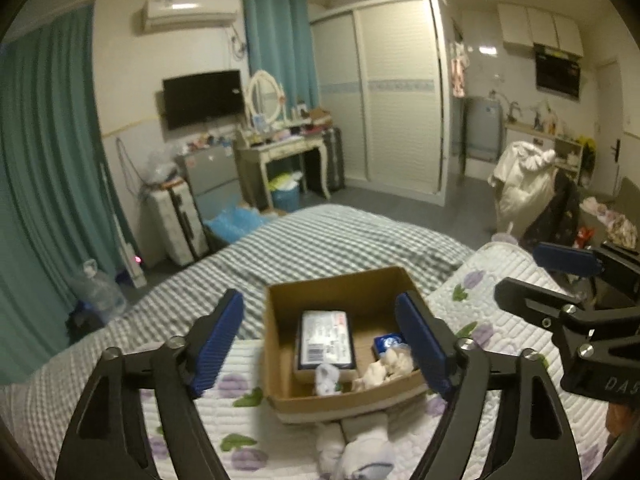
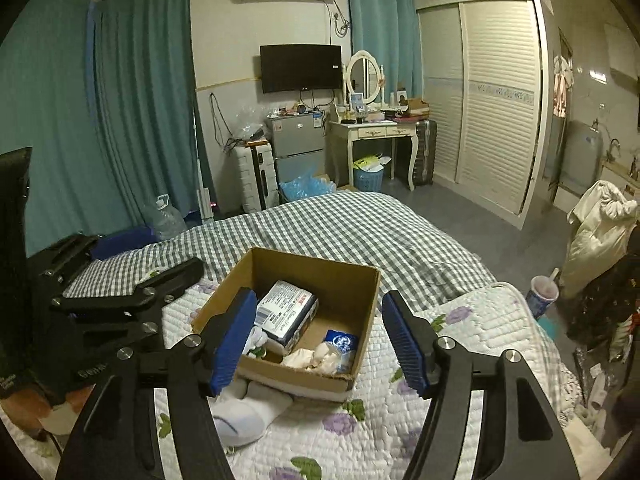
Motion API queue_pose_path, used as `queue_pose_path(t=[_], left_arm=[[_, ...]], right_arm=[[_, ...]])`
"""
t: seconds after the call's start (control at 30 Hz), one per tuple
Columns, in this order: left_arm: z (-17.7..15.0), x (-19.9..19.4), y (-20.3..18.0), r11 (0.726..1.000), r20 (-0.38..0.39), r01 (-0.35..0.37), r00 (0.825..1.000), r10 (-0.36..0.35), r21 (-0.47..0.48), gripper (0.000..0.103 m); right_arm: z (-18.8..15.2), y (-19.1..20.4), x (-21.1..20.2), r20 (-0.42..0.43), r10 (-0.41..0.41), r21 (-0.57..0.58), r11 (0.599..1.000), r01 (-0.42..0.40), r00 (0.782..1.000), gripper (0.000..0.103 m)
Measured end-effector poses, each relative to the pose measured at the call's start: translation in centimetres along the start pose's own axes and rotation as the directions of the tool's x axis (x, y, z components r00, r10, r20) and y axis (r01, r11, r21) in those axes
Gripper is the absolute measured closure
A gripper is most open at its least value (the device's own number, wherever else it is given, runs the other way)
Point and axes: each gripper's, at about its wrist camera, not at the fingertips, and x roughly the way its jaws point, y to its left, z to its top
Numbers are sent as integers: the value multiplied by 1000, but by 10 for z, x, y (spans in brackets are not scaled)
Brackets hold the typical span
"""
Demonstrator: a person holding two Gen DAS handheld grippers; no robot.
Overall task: Organize soft objects
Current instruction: 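Grasp the grey mesh sock with the right tool while the left tool grasps a white sock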
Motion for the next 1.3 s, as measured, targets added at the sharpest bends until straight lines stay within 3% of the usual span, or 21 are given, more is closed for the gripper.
queue_pose_path(t=[0.13, 0.2, 0.27, 0.37, 0.53, 0.87, 0.97, 1.03, 1.13, 1.3], left_arm=[[-12, -37, 9, 999, 33, -42, 999, 43, -16, 19], [-23, -51, 12, 997, 42, -79, 996, 79, -11, 19], [-36, -60, 16, 994, 43, -105, 994, 105, -5, 19], [-61, -66, 22, 992, 28, -124, 992, 123, 2, 19], [-110, -50, 31, 991, -47, -131, 990, 130, -27, 19], [-198, 14, 56, 985, -223, -133, 969, 106, -109, 20], [-213, 28, 58, 986, -265, -131, 959, 100, -101, 22], [-221, 32, 57, 987, -278, -127, 956, 95, -99, 22], [-225, 34, 50, 989, -287, -110, 955, 77, -100, 22], [-225, 27, 32, 995, -276, -60, 960, 36, -78, 22]], right_arm=[[-11, 13, -28, 2, 7, -23, 1000, -7, 1000, 35], [-18, 19, -38, 0, 12, -34, 999, -12, 1000, 24], [-30, 29, -46, 3, 11, -48, 999, -11, 1000, 20], [-51, 44, -47, -29, 26, -61, 998, -28, 999, 20], [-91, 67, -19, -112, 44, -87, 995, -53, 993, 20], [-149, 94, 87, -289, 94, -73, 990, -120, 953, 20], [-160, 95, 118, -332, 84, -62, 992, -111, 940, 34], [-168, 92, 130, -346, 117, -27, 991, -135, 931, 37], [-172, 87, 128, -311, 154, 10, 987, -159, 938, 53], [-171, 78, 109, -260, 178, 44, 984, -172, 949, 60]])
